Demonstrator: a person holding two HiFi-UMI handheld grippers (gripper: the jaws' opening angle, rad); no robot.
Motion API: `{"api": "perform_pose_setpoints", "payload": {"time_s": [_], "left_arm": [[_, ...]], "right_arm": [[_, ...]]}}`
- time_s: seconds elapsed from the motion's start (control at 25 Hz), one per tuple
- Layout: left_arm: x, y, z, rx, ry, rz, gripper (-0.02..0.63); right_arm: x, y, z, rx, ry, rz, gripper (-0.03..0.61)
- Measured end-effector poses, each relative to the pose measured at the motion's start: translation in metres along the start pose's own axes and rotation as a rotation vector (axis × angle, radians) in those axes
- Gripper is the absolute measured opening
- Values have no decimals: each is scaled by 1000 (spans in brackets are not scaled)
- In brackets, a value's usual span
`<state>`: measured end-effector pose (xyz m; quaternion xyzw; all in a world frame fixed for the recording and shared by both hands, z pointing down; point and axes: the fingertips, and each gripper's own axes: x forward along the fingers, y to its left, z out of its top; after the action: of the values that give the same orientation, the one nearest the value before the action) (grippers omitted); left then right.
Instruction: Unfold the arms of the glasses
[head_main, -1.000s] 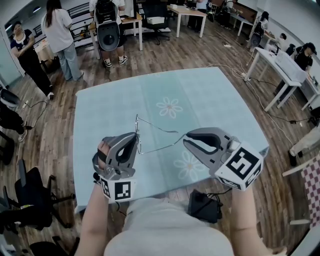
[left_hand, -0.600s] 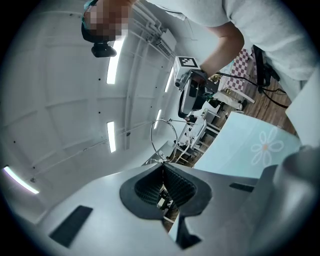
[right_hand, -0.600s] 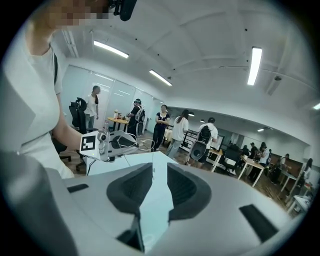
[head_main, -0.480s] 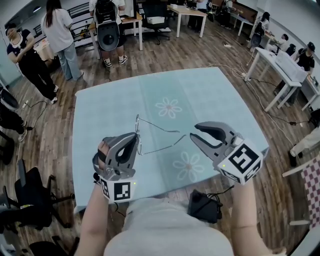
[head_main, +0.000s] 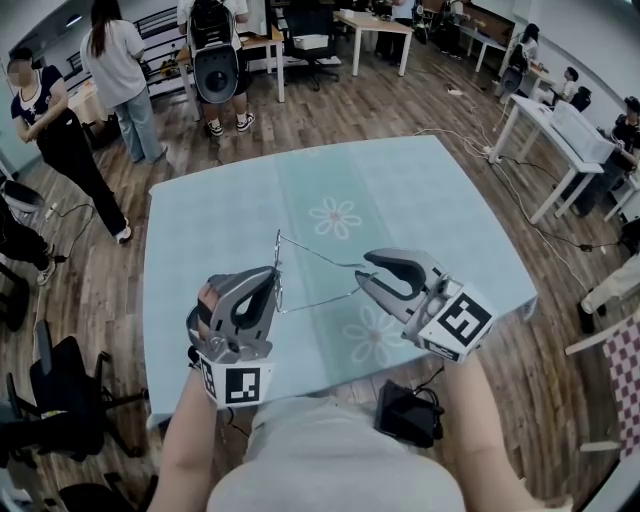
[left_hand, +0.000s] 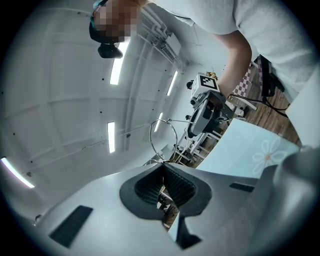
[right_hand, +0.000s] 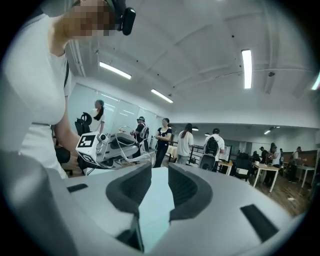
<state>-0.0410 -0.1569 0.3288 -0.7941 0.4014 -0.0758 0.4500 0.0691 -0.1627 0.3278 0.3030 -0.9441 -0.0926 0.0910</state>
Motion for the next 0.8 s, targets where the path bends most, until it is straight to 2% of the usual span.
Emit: {"api": "perform_pose_setpoints", "payload": {"time_s": [0.24, 0.44, 0.8], "left_arm": [[1, 0, 1, -4, -4, -4, 9], [-1, -3, 3, -2, -14, -20, 9], [0, -8, 9, -32, -38, -33, 9]], "right_arm": [[1, 0, 14, 43, -118, 35, 110], [-1, -4, 17, 91, -186, 21, 103], [-3, -24, 6, 128, -199, -61, 86]]}}
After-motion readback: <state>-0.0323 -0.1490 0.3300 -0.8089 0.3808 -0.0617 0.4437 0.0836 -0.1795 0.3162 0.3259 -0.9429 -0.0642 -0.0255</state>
